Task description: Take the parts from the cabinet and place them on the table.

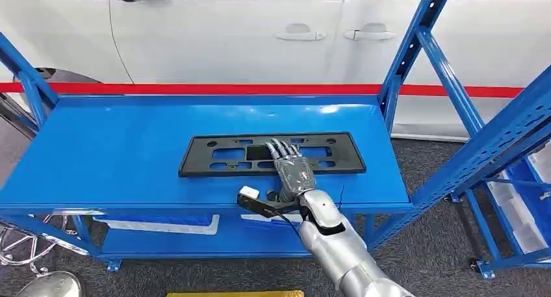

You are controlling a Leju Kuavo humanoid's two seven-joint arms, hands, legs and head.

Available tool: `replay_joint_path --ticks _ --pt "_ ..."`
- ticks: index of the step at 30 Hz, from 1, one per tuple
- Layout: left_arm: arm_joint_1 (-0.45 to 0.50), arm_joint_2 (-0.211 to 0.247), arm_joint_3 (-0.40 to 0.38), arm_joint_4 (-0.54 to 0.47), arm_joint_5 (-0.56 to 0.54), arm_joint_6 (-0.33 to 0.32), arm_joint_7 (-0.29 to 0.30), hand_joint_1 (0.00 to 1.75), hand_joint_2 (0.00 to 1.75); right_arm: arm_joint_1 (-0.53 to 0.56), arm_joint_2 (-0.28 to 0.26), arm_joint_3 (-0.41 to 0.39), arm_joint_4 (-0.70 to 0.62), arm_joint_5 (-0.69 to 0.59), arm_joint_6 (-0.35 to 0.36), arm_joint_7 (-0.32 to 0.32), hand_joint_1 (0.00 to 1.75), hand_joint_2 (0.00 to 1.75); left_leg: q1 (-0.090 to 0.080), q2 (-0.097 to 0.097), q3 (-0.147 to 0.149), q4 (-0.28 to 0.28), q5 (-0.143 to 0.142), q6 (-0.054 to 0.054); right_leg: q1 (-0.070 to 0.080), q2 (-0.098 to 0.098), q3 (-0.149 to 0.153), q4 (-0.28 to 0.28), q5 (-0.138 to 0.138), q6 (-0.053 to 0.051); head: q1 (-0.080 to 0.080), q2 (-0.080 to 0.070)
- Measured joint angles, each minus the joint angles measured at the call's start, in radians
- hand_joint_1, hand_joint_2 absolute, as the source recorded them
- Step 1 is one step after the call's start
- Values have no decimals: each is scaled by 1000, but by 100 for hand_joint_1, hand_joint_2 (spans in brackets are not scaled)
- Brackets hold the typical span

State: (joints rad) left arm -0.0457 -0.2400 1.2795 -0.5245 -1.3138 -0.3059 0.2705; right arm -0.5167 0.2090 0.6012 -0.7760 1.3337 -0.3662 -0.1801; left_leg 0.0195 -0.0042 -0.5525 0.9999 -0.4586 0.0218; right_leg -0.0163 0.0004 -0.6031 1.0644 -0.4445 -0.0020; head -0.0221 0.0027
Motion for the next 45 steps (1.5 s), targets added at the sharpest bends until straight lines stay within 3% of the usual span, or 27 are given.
replay_joint_path --ticks 1,2,3,4,11,13,15,18,23,24,25,26,31,45 --pt "0 -2 0 -2 -4 -3 0 0 0 11 -3 5 -21 7 -10 0 131 175 -7 0 -3 5 -4 -6 8 0 9 -23 -19 -3 0 0" --pt "0 -3 0 -5 -5 -3 0 0 0 24 -3 9 -42 12 -13 0 152 175 -8 -1 -7 6 -5 -10 4 2 6 -28 -14 -6 -2 0" --pt "1 -3 0 -8 -6 -5 0 0 0 37 -4 10 -62 14 -12 0 161 0 -10 -1 -8 12 -10 -2 1 3 7 -32 -11 -4 -2 0" --pt "2 -3 0 -11 -6 -8 0 0 0 47 -5 11 -76 15 -11 0 161 0 -8 -1 -6 9 -9 2 4 6 7 -32 -12 -5 -2 0" --pt "2 -4 0 -14 -10 -15 -2 0 0 71 -9 11 -134 15 -12 1 169 0 -7 -1 2 -6 -5 -5 7 7 8 -31 -17 -14 -2 0" --pt "2 -3 0 -14 -15 -18 -5 0 0 73 -11 11 -138 15 -13 2 162 0 -6 -1 3 -7 -5 -9 8 6 9 -30 -19 -17 -2 0" --pt "2 -3 0 -14 -16 -18 -7 0 0 74 -14 11 -144 16 -14 3 162 0 -4 -1 3 -7 -6 -21 9 6 9 -29 -19 -18 -2 0" --pt "3 -3 0 -14 -20 -20 -12 0 0 75 -19 11 -151 22 -14 7 162 0 -4 -1 3 -7 -6 -22 9 6 9 -29 -19 -18 -2 0" --pt "4 -3 0 -14 -25 -20 -17 0 0 80 -24 11 -157 26 -14 10 143 0 -6 -1 3 -5 -7 -23 9 6 10 -29 -19 -18 -2 0" --pt "4 -3 0 -14 -25 -20 -17 0 0 81 -25 11 -158 27 -14 10 105 0 -7 -1 3 -5 -7 -23 8 6 10 -29 -19 -18 -2 0" --pt "4 -3 0 -14 -26 -20 -18 0 0 81 -26 11 -159 27 -14 11 26 0 -7 -1 3 -5 -7 -23 7 6 10 -29 -19 -18 -2 0" --pt "4 -3 0 -14 -26 -20 -19 0 0 81 -26 11 -160 28 -14 11 0 0 -7 -1 3 -5 -7 -23 6 6 10 -29 -19 -18 -2 0" --pt "4 -3 0 -14 -34 -20 -29 0 0 83 -33 11 -165 49 -21 15 0 0 -9 -1 3 -5 -7 -23 4 6 10 -29 -19 -18 -2 0" --pt "4 0 0 -14 -35 -11 -35 0 0 101 -32 -23 -208 -131 74 -62 0 0 -9 -1 3 -5 -7 -23 4 5 10 -29 -19 -17 -2 0"
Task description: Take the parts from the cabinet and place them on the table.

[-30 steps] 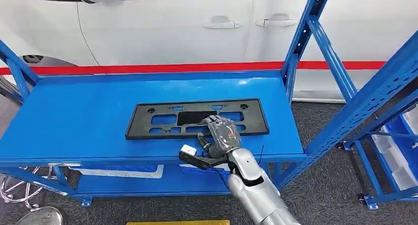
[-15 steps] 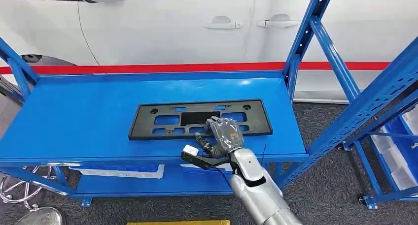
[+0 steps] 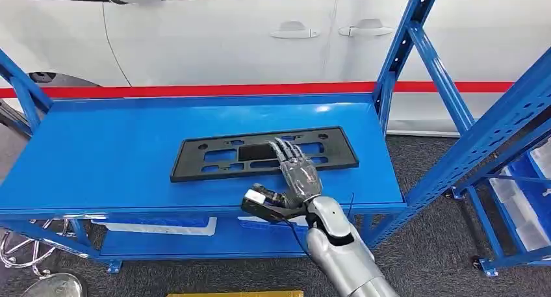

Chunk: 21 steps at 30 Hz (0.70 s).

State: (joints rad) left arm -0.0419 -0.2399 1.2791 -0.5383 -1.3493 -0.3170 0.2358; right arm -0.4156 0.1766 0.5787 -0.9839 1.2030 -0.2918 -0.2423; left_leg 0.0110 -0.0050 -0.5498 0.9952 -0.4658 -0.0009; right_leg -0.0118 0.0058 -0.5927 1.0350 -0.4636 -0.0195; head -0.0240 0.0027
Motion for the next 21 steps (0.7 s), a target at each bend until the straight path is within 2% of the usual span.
replay_joint_path --ticks 5,7,9,10,15,21 --pt "0 1 0 0 -1 6 0 0 0 17 5 -32 -107 -170 112 -45 0 0 0 0 0 0 0 0 0 0 0 0 0 0 0 0" --pt "0 3 0 0 -2 6 0 0 0 18 5 -38 -160 -190 149 -42 0 0 0 0 0 0 0 0 0 0 0 0 0 0 0 0" --pt "0 5 0 0 -4 6 0 0 0 18 5 -39 -199 -174 148 -35 0 0 0 0 0 0 0 0 0 0 0 0 0 0 0 0" --pt "0 6 0 0 -5 6 0 0 0 19 5 -39 -211 -168 147 -33 0 175 0 0 0 0 0 0 0 0 0 0 0 0 0 0" --pt "0 7 0 0 -11 5 -2 0 0 20 1 -37 -222 -130 122 -32 0 175 0 0 0 0 0 0 0 0 0 0 0 0 0 0" --pt "-1 13 0 3 -32 8 -8 0 0 1 -14 7 -162 70 -28 16 0 175 0 0 0 0 0 0 0 0 0 0 0 0 0 0"
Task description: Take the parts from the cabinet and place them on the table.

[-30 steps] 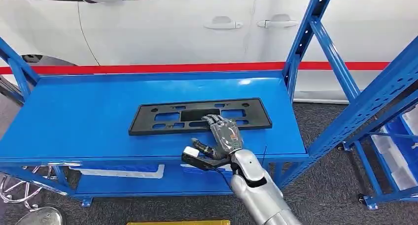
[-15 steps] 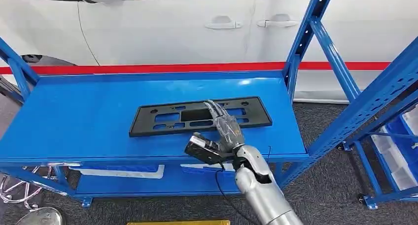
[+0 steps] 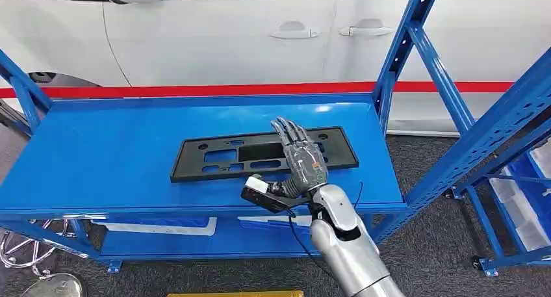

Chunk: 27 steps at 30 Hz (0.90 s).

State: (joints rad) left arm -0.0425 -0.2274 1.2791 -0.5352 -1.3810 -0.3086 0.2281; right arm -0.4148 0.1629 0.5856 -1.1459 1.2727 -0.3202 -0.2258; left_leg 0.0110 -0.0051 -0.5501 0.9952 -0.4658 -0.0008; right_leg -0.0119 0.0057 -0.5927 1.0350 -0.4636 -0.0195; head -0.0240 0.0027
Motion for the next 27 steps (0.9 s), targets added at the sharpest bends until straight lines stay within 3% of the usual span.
replay_joint_path --ticks 5,10,27 --pt "-1 12 0 18 -12 10 -11 0 0 -42 -5 30 122 74 -57 25 0 175 0 0 0 0 0 0 0 0 0 0 0 0 0 0" --pt "-2 23 0 37 -15 18 -16 0 0 -74 -4 43 218 75 -61 25 0 175 0 0 0 0 0 0 0 0 0 0 0 0 0 0" --pt "-5 38 0 65 -15 27 -19 0 0 -118 16 53 326 83 -59 36 0 175 0 0 0 0 0 0 0 0 0 0 0 0 0 0"
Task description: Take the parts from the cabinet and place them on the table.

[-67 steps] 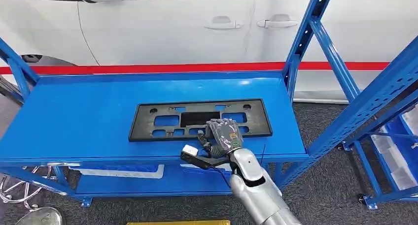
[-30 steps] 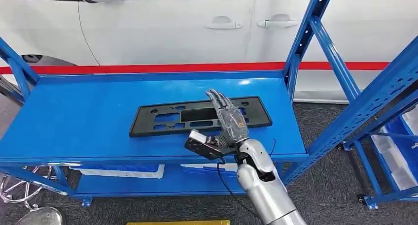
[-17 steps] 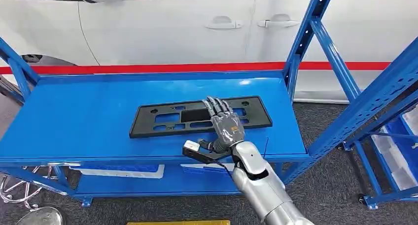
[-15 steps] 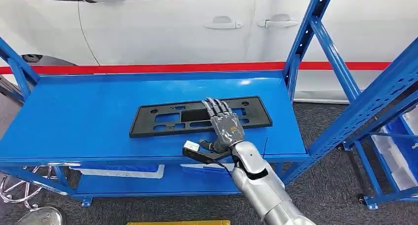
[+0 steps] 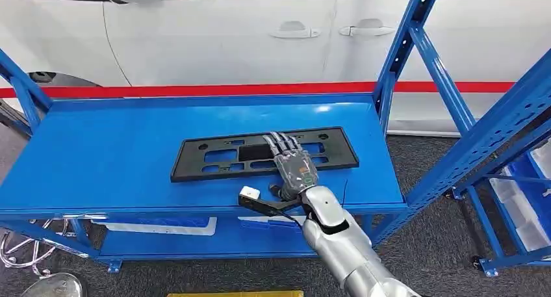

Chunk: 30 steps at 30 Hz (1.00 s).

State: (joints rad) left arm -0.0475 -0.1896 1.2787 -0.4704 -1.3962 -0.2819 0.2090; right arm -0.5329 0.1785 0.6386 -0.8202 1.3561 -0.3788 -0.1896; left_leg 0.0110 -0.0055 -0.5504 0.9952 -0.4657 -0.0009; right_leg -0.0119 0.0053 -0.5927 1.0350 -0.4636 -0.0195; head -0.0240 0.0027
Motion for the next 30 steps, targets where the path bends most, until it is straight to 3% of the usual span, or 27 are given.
replay_joint_path --ticks 6,17,18,19,20,30 --pt "0 0 0 1 0 1 0 0 0 -6 2 0 15 5 -2 5 0 175 0 0 0 0 0 0 0 0 0 0 0 0 0 0" --pt "-5 8 0 21 -7 11 -2 0 0 -69 43 0 92 78 3 123 0 175 0 0 0 0 0 0 0 0 0 0 0 0 0 0" --pt "-5 8 0 24 -7 12 -3 0 0 -75 46 0 104 82 5 127 14 175 0 0 0 0 0 0 0 0 0 0 0 0 0 0" --pt "-6 10 0 26 -7 13 -3 0 0 -80 49 0 114 85 7 129 126 175 0 0 0 0 0 0 0 0 0 0 0 0 0 0" --pt "-6 10 0 27 -7 13 -6 0 0 -83 53 0 123 87 11 132 164 175 0 0 0 0 0 0 0 0 0 0 0 0 0 0" --pt "-10 23 0 51 4 32 -9 0 0 -102 84 0 177 86 22 123 168 175 0 0 0 0 0 0 0 0 0 0 0 0 0 0"
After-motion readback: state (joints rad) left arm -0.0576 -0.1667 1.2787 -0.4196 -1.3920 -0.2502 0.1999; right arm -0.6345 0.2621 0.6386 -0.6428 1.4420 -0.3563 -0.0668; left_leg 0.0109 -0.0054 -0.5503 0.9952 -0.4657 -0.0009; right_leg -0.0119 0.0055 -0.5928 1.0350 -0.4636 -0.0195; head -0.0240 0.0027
